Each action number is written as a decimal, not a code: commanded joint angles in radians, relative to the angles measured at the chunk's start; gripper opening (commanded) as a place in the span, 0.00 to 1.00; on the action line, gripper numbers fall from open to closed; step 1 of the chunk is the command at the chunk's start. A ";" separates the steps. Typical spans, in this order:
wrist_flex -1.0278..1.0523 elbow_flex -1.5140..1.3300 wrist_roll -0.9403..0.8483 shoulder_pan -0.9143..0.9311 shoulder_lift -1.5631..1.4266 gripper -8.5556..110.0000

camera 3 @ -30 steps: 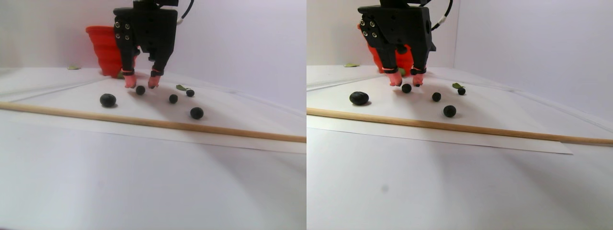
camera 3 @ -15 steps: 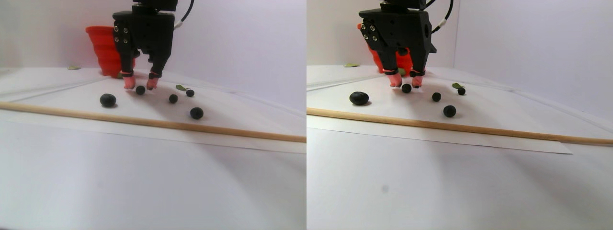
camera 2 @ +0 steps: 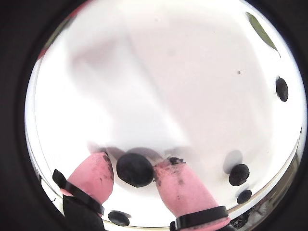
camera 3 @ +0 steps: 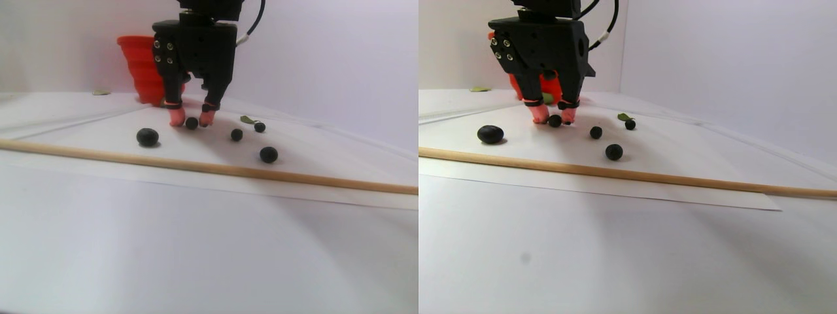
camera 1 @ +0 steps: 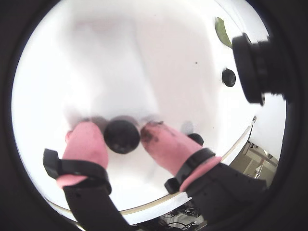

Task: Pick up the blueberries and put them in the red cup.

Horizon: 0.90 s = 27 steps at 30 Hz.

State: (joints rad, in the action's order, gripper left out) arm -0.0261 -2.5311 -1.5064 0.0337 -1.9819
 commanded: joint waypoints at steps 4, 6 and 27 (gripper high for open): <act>-0.032 0.028 -0.006 0.021 -0.006 0.19; -0.035 0.028 -0.008 0.023 -0.003 0.18; -0.009 0.017 -0.038 0.028 -0.067 0.17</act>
State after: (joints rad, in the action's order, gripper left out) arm -0.0491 -2.5311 -1.5401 0.0337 -1.9696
